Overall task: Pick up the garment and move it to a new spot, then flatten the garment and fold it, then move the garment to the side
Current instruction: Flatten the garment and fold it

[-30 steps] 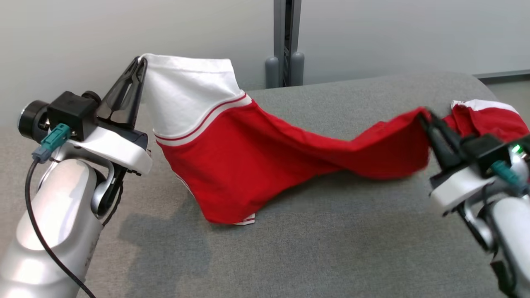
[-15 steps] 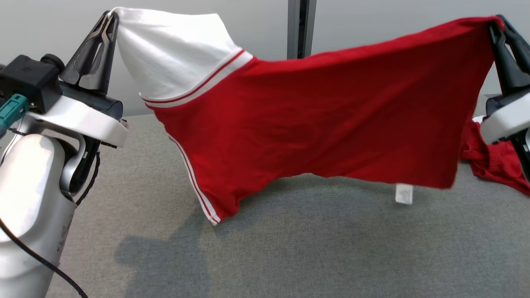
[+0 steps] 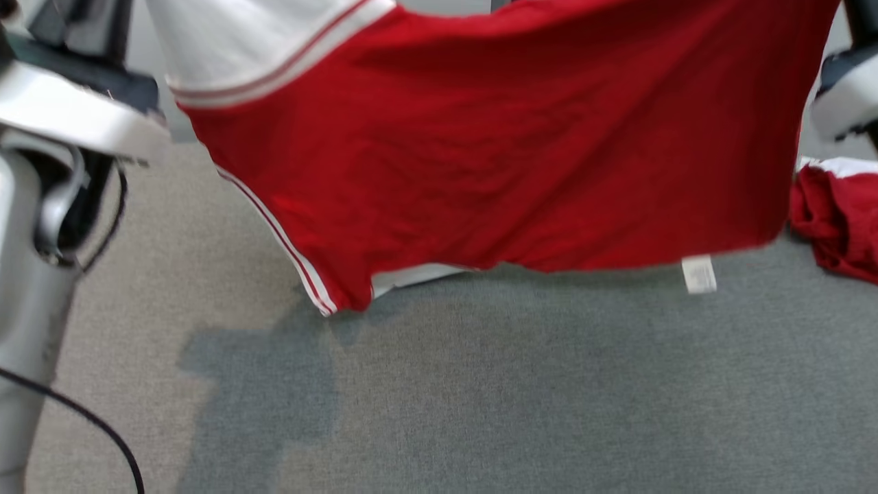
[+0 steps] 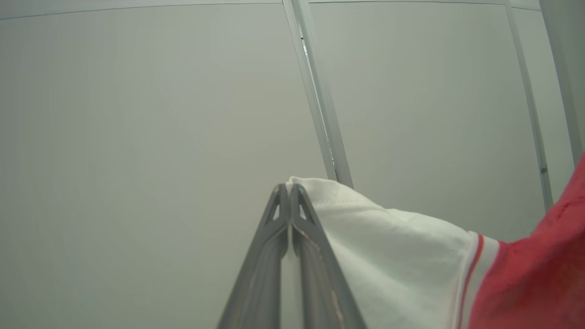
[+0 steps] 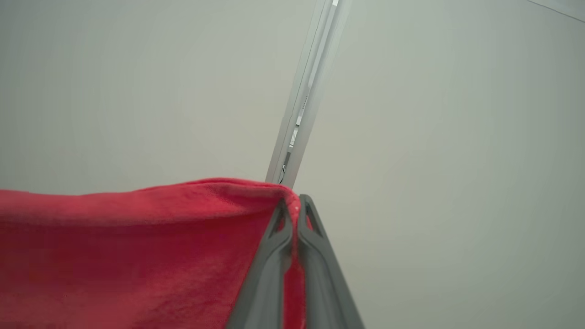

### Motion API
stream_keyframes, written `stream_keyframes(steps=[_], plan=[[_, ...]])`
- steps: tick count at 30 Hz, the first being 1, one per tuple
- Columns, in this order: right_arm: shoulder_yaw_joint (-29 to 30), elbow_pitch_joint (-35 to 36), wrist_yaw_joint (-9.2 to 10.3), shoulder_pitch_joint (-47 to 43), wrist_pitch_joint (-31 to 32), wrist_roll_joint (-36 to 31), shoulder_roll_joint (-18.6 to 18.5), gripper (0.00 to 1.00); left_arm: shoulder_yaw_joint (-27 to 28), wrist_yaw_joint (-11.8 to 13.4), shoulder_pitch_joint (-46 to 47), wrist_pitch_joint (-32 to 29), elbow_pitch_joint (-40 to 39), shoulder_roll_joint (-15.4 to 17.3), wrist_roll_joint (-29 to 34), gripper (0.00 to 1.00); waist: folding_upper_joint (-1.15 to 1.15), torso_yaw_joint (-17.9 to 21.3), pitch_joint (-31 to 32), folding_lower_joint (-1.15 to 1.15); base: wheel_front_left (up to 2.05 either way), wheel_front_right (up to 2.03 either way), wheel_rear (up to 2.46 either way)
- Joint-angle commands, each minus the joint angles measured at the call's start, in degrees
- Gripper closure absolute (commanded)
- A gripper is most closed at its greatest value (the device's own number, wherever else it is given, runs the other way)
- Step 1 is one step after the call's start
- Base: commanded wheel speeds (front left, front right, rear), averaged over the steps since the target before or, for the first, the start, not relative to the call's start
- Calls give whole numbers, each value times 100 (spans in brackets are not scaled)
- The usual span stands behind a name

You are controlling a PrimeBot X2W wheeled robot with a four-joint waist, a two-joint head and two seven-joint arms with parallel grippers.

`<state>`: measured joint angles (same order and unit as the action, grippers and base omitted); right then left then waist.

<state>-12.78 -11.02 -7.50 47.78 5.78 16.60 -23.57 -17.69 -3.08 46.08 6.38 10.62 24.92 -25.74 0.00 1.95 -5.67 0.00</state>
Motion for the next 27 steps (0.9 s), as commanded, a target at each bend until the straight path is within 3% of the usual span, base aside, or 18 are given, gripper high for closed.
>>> stream_keyframes(steps=[1, 6, 11, 15, 20, 23, 27], plan=[[-89, -41, 1, 199, 40, -12, -70, 100, 58, -44, 232, -44, 57, 31, -74, 100, 0, -36, -345, 0, 0, 0, 0], [-919, -666, 1, 1731, -20, -211, -453, 100, 122, -257, 1607, -323, 739, -62, -335, 100, 0, -60, -1269, 0, 0, 0, 0], [-1274, -1685, 1, 3197, -527, -385, -341, 100, 71, -336, 3006, -250, 1558, -195, -319, 100, 0, -103, -1892, 0, 0, 0, 0], [-1075, -2589, 1, 4177, -1144, -628, -33, 100, 63, -255, 4045, 204, 2202, -405, -113, 100, 0, -157, -2338, 0, 0, 0, 0], [-715, -3440, 2, 5121, -1895, -1212, 305, 100, 202, 63, 5156, 816, 2722, -622, 216, 100, 0, -200, -2755, 0, 0, 0, 0], [-280, -3670, 1, 5356, -2070, -1568, 552, 100, 476, 250, 5459, 874, 2409, -775, 428, 100, 0, -207, -2983, 0, 0, 0, 0], [163, -3473, 1, 5175, -2102, -2007, 788, 100, 771, 144, 5166, 877, 1815, -951, 809, 100, 0, -236, -3231, 0, 0, 0, 0]])
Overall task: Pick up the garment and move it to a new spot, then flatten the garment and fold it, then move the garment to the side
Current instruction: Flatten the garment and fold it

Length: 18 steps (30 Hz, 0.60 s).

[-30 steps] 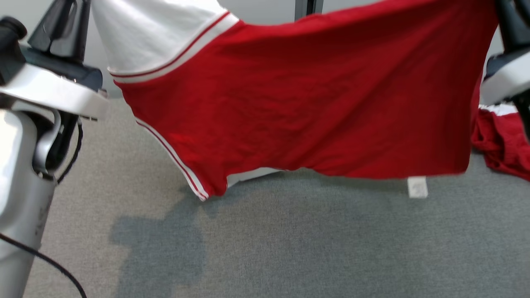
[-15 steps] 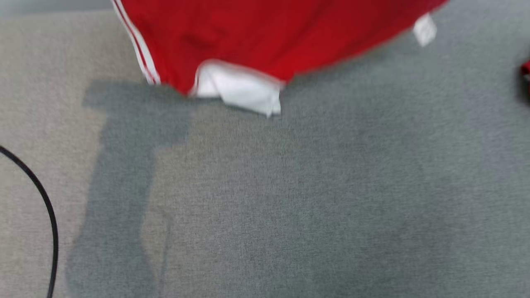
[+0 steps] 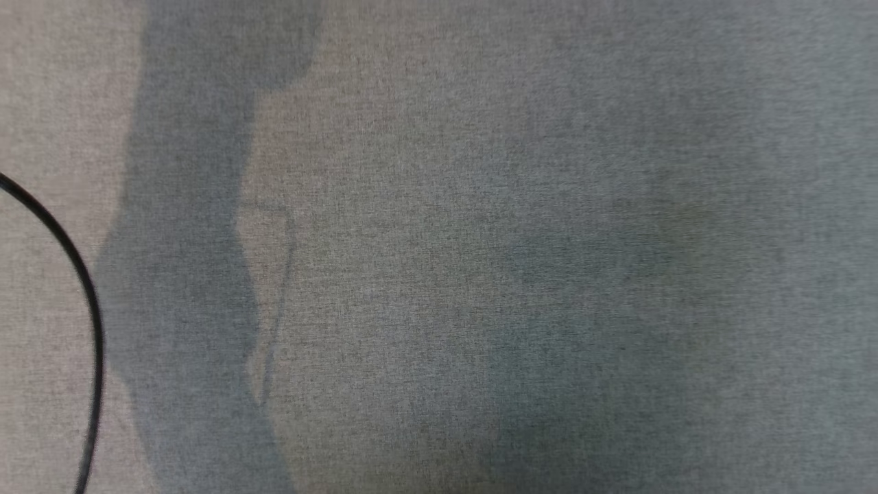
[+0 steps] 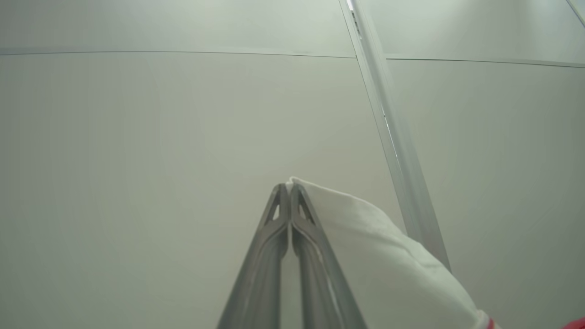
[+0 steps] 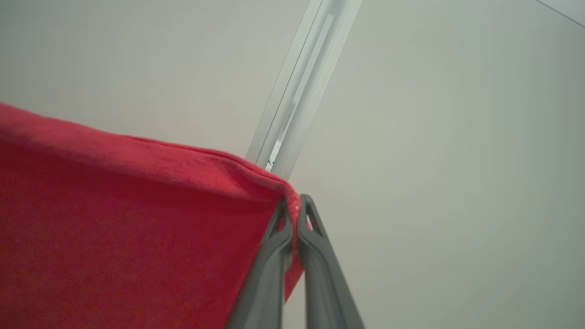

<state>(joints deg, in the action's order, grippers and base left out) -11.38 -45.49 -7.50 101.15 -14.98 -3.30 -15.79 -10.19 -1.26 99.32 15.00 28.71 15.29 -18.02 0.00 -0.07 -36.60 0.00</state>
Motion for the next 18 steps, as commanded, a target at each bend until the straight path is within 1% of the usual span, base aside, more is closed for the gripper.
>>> stream_keyframes(steps=[1, 3, 4, 9, 12, 14, 18], plan=[[96, -36, 1, -303, -24, -59, 59, 100, 44, -98, -255, 13, -58, -36, 131, 100, 0, -47, -179, 0, 0, 0, 0], [153, -38, 1, -467, -26, -181, 97, 100, 63, -249, -436, 16, -95, -175, 226, 100, 0, -80, -252, 0, 0, 0, 0], [153, -38, 1, -467, -26, -181, 97, 100, 63, -249, -436, 16, -95, -175, 226, 100, 0, -80, -252, 0, 0, 0, 0], [254, -192, 1, -1044, -28, -243, 109, 100, -26, -516, -992, 17, 114, -351, 396, 100, 0, -186, -389, 0, 0, 0, 0], [214, -254, 1, -1402, -30, -204, 58, 100, -154, -582, -1340, 18, 195, -430, 478, 100, 0, -237, -383, 0, 0, 0, 0], [220, -261, 1, -1648, -29, -140, 25, 100, -206, -610, -1577, 18, 233, -426, 490, 100, 0, -268, -345, 0, 0, 0, 0], [257, -309, 1, -2248, -29, 77, -40, 100, -242, -621, -2118, 18, 317, -494, 431, 100, 0, -340, -147, 0, 0, 0, 0]])
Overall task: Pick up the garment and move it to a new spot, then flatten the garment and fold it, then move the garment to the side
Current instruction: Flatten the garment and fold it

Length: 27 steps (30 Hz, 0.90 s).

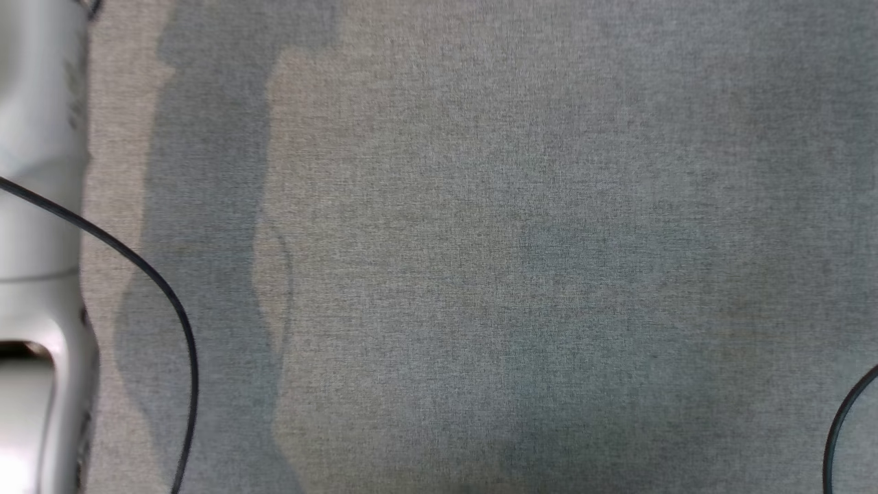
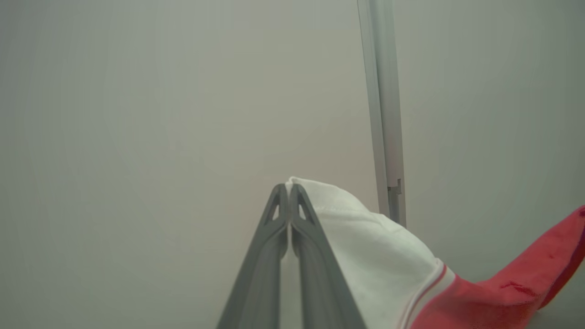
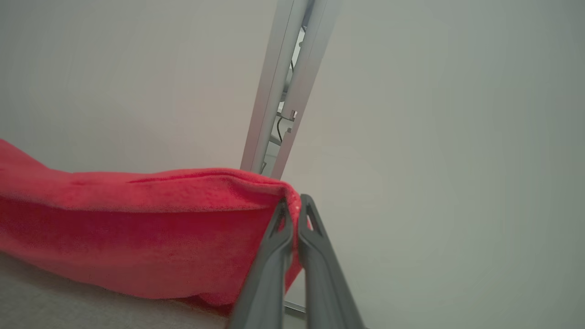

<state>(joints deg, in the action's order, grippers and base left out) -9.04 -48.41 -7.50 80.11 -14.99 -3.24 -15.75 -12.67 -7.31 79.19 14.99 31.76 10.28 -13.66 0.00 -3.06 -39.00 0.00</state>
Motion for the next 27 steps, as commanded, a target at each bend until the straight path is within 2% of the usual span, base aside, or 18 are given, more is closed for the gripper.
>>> stream_keyframes(steps=[1, 7, 15, 19, 27], plan=[[13, -41, 1, -300, -28, 138, -54, 100, -20, -17, -255, 19, 38, -18, 4, 100, 0, -58, 170, 0, 0, 0, 0], [-379, -171, 1, -1291, -29, 625, -168, 100, -389, -16, -1126, 19, 77, 2, 47, 100, 0, -78, 726, 0, 0, 0, 0], [-771, -377, 1, -2398, -29, 1275, -266, 100, -1284, -16, -2304, 20, 21, 417, -111, 100, 0, -66, 1500, 0, 0, 0, 0], [-1345, -641, 1, -2871, -29, 1332, -378, 100, -1710, -17, -2850, 19, -77, 593, -91, 100, 0, -83, 1858, 0, 0, 0, 0], [-2040, -979, 1, -3371, -29, 2051, -443, 100, -2546, -17, -3593, 19, -50, 1042, 58, 100, 0, -37, 2372, 0, 0, 0, 0]])
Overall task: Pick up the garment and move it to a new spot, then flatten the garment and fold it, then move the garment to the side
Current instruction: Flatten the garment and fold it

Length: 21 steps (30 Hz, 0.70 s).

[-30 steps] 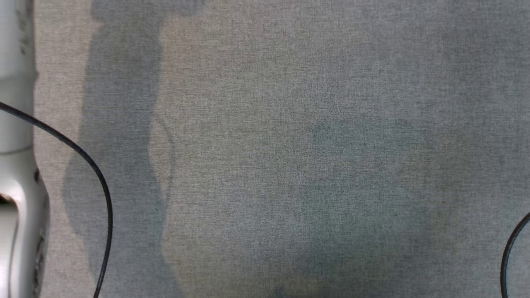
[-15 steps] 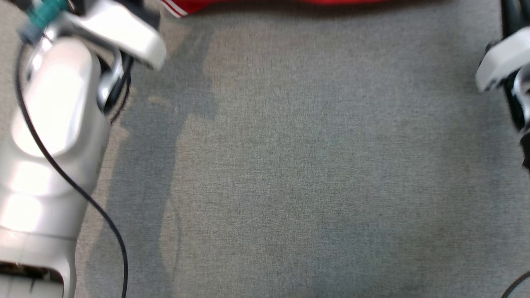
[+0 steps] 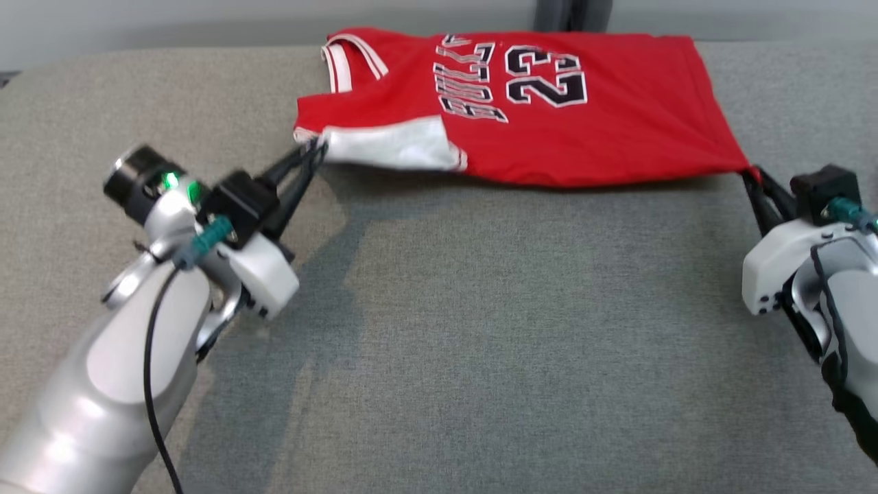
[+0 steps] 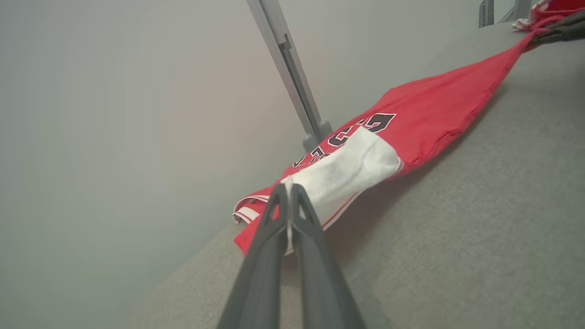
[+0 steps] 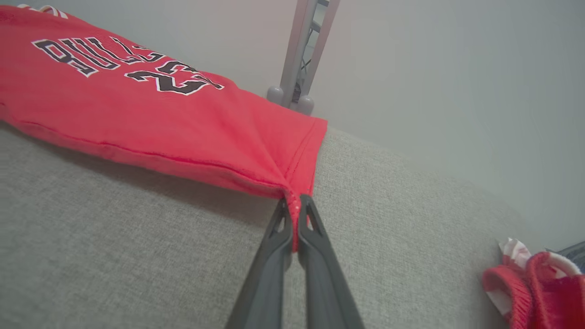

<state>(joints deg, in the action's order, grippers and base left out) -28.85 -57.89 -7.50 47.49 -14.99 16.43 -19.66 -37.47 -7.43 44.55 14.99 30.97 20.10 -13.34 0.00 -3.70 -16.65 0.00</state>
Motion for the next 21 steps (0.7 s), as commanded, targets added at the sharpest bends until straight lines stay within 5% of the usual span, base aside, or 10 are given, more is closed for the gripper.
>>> stream_keyframes(steps=[1, 21], plan=[[-142, -72, 1, -135, -29, 187, -62, 100, -171, -5, -198, 19, 46, 118, 39, 100, 0, 39, 185, 0, 0, 0, 0], [-2007, 45, 2, -825, 184, 1872, -636, 100, -2923, -5, -733, 20, 612, 984, -782, 100, 0, 157, 975, 0, 0, 0, 0]])
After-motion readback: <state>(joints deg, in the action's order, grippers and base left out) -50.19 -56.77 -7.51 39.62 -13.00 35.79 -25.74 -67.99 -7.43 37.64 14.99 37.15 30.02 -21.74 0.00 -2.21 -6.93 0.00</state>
